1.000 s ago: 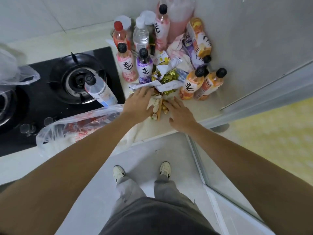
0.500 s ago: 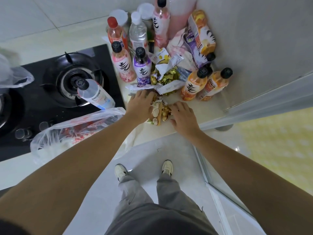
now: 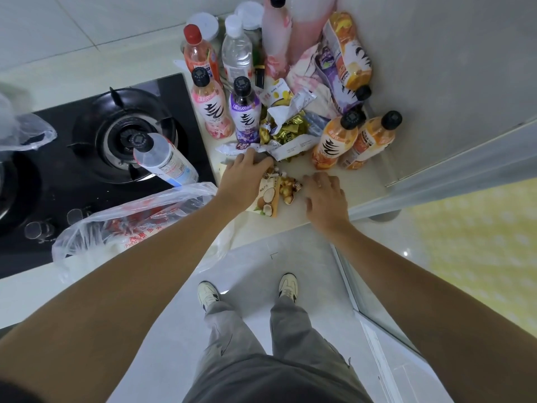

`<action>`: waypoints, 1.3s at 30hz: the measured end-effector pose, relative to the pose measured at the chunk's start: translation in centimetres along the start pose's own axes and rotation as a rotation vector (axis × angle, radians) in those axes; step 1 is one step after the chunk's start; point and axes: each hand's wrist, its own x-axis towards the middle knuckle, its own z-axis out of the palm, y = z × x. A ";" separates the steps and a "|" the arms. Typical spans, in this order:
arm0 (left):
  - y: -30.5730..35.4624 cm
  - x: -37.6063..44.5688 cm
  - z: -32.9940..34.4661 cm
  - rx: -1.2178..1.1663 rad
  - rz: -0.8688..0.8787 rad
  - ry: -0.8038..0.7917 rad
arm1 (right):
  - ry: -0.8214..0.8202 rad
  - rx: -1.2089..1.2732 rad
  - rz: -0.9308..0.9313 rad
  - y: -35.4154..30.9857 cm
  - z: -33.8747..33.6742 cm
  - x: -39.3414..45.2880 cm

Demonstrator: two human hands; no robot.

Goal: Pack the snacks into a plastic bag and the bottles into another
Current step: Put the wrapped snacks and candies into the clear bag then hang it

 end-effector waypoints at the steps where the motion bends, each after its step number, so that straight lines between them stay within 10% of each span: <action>1: 0.1 -0.1 -0.2 0.001 0.005 0.008 | -0.007 0.008 0.007 0.2 0.0 -0.1; 22: -5.5 -13.6 -5.7 0.039 -0.024 0.249 | 0.125 0.210 -0.313 -9.4 -3.5 -2.5; 39: -13.7 -22.9 -3.0 -0.041 -0.281 -0.061 | -0.048 0.035 -0.543 -22.5 1.6 -3.4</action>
